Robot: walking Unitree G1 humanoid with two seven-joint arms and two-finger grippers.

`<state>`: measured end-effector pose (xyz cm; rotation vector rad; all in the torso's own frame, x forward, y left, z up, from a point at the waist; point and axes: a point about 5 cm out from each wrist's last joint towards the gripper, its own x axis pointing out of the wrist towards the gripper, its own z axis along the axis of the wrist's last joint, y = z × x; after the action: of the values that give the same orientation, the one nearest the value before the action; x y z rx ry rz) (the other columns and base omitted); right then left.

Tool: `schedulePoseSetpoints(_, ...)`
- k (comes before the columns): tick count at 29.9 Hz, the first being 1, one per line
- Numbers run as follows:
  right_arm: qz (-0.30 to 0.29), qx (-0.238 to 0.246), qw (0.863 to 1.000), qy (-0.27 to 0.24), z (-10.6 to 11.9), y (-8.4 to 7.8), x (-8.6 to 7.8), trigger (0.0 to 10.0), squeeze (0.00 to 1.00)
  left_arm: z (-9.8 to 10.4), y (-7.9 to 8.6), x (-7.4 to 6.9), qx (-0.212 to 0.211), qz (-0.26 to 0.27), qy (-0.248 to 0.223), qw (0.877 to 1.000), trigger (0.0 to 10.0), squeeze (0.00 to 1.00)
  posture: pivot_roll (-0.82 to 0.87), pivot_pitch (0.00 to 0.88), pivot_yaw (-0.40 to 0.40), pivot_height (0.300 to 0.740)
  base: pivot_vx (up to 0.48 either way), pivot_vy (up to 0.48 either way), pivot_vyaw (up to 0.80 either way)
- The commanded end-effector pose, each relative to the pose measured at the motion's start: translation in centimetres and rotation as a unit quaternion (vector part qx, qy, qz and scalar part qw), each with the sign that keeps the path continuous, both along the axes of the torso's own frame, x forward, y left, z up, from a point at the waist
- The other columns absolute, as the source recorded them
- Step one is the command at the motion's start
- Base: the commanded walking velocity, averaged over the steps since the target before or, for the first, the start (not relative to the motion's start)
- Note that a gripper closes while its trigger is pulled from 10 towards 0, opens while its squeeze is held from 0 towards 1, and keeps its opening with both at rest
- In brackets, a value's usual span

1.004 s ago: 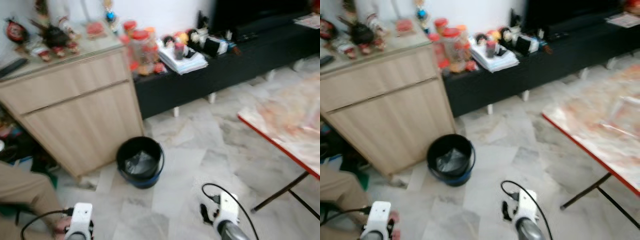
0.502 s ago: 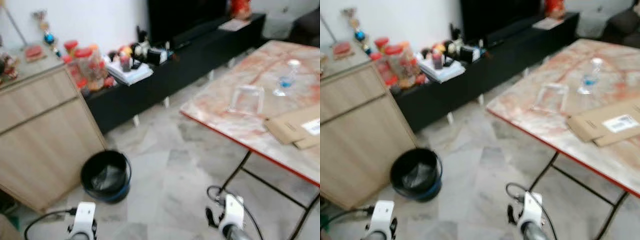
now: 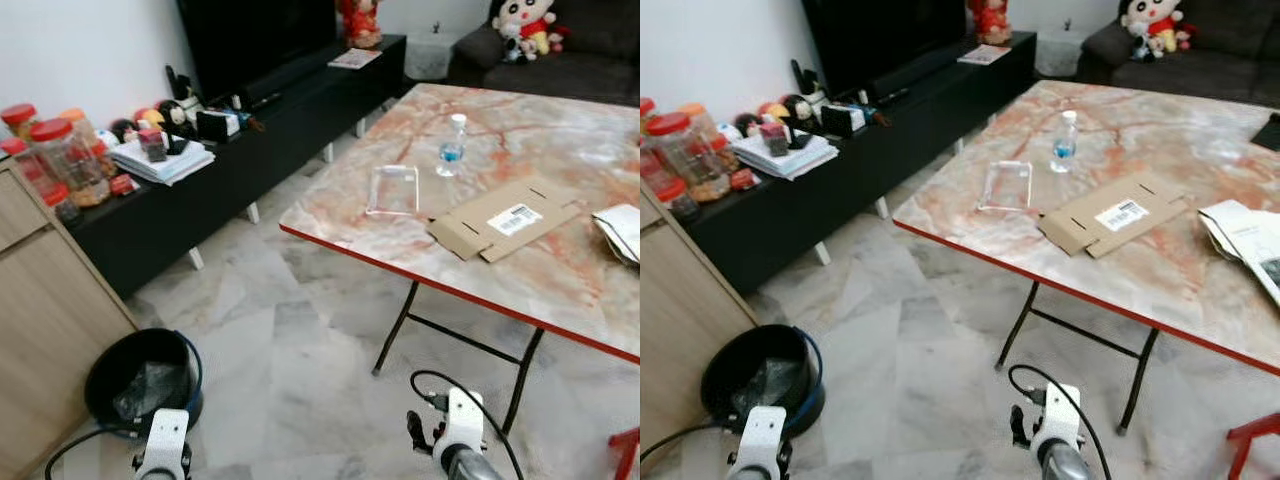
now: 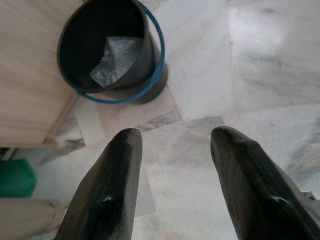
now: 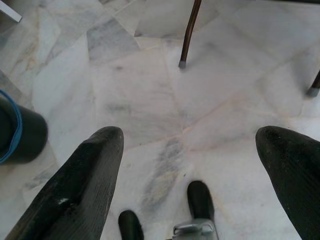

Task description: Picking trash to rubbish bin

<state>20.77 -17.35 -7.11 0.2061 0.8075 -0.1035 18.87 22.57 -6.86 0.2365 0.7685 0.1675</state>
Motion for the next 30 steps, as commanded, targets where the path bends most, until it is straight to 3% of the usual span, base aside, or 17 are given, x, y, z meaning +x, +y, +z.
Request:
schedulePoseSetpoints(1, 0.01, 0.0, 1.0, -0.004, 0.2, 0.3, 0.4, 10.0, 0.0, -0.1, 0.4, -0.3, 0.011, -0.004, 0.007, 1.0, 10.0, 0.0, 0.1, 0.0, 0.091, 0.74, 0.0, 0.0, -0.74)
schedulePoseSetpoints(20, 0.033, -0.001, 0.999, -0.025, 0.9, 0.7, 1.6, 10.0, 0.0, 0.0, 0.4, -0.1, 0.006, -0.004, 0.009, 1.0, 10.0, 0.0, 0.09, 0.0, 0.087, 0.74, 0.0, -0.17, -0.75)
schedulePoseSetpoints(30, 0.08, 0.0, 0.995, -0.065, 2.0, 1.9, 3.1, 10.0, 0.0, 0.9, 0.2, 1.2, 0.011, -0.024, -0.03, 0.999, 10.0, 0.0, 0.1, 0.0, 0.089, 0.74, 0.0, 0.0, 0.0)
